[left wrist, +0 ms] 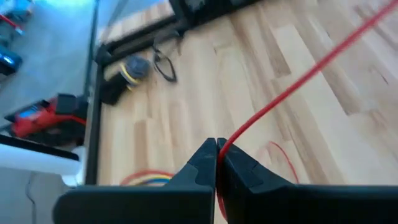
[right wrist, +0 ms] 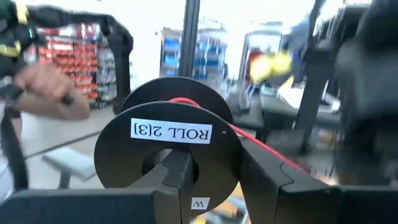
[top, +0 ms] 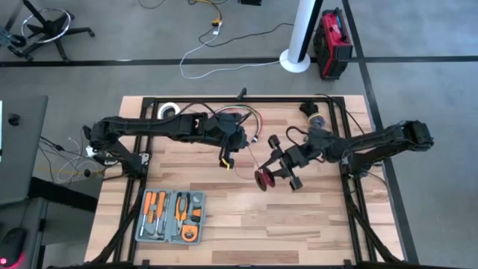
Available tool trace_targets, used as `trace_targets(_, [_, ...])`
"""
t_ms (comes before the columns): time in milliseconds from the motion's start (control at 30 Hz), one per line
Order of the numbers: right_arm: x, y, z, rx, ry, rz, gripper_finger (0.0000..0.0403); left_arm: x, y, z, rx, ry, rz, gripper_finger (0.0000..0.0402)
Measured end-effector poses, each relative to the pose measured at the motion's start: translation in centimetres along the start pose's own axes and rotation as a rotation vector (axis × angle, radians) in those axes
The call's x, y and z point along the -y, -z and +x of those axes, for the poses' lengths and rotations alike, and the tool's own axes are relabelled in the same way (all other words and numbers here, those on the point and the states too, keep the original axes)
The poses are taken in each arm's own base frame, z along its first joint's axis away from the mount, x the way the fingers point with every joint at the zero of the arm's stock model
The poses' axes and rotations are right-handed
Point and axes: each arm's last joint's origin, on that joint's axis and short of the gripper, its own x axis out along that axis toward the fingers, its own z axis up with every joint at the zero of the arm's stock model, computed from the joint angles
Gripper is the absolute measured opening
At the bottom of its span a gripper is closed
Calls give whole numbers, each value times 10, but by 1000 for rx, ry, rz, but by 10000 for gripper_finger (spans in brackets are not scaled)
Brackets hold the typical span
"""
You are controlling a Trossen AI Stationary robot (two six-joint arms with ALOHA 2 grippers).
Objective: Coil cords
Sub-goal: Coil the red wire on the black spool
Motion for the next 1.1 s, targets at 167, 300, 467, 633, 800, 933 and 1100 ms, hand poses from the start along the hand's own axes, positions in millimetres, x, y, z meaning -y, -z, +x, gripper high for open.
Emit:
trace_targets(167, [4, -8, -1, 73, 126, -33, 108, 12, 16, 15, -43, 16, -23, 0])
trace_targets(300, [9, -10, -2, 80, 305, -38, 108, 24, 16, 18, -30, 35, -29, 0])
trace_targets(467, [15, -9, -4, 62, 534, -24, 108, 42, 8, 15, 3, 73, -20, 0])
trace_targets(633, [19, -6, -7, 19, 719, -13, 108, 60, 2, 11, 24, 109, 3, 0])
trace_targets(800, [24, 5, -12, -110, 909, -8, 108, 74, -3, 7, 34, 107, 27, 0])
trace_targets(933, [30, 16, -17, -219, 973, 16, 108, 78, -5, 5, 20, 46, 69, 0])
trace_targets(1100, [36, 28, -23, -311, 933, 88, 108, 73, -15, -3, 33, 14, 91, 0])
